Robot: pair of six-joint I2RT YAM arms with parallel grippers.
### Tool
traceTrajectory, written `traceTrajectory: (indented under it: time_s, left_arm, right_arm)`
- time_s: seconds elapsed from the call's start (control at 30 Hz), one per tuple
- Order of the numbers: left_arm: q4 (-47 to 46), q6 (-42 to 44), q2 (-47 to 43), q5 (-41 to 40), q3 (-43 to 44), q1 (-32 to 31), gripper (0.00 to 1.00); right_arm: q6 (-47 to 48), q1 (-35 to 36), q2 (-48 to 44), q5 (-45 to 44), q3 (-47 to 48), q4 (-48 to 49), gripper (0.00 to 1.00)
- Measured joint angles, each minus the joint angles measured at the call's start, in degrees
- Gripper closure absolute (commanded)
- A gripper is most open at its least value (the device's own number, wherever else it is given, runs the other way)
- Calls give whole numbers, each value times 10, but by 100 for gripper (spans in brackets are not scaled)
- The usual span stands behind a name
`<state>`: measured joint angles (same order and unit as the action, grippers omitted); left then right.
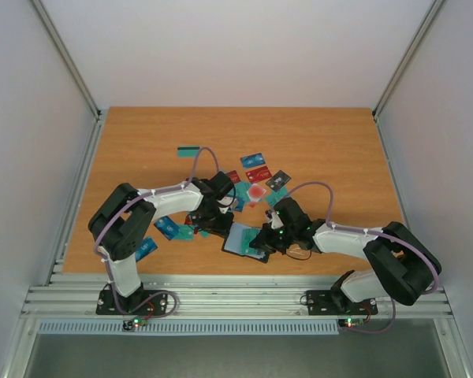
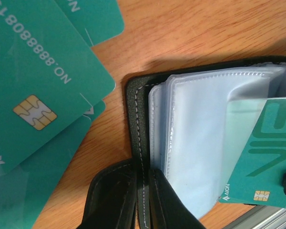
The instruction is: Put the credit cards into the card holder
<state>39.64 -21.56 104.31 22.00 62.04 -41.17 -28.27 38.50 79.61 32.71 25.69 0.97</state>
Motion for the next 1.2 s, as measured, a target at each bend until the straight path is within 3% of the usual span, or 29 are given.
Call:
traceTrajectory:
  time_s: [0.57, 1.2]
  left_arm:
    - [13, 1, 8, -5, 11, -1, 92]
    - [27, -1, 17, -4, 23, 0, 92]
  right_arm:
    - [30, -13, -5, -9, 13, -31, 99]
    - [28, -16, 47, 24, 15, 37, 99]
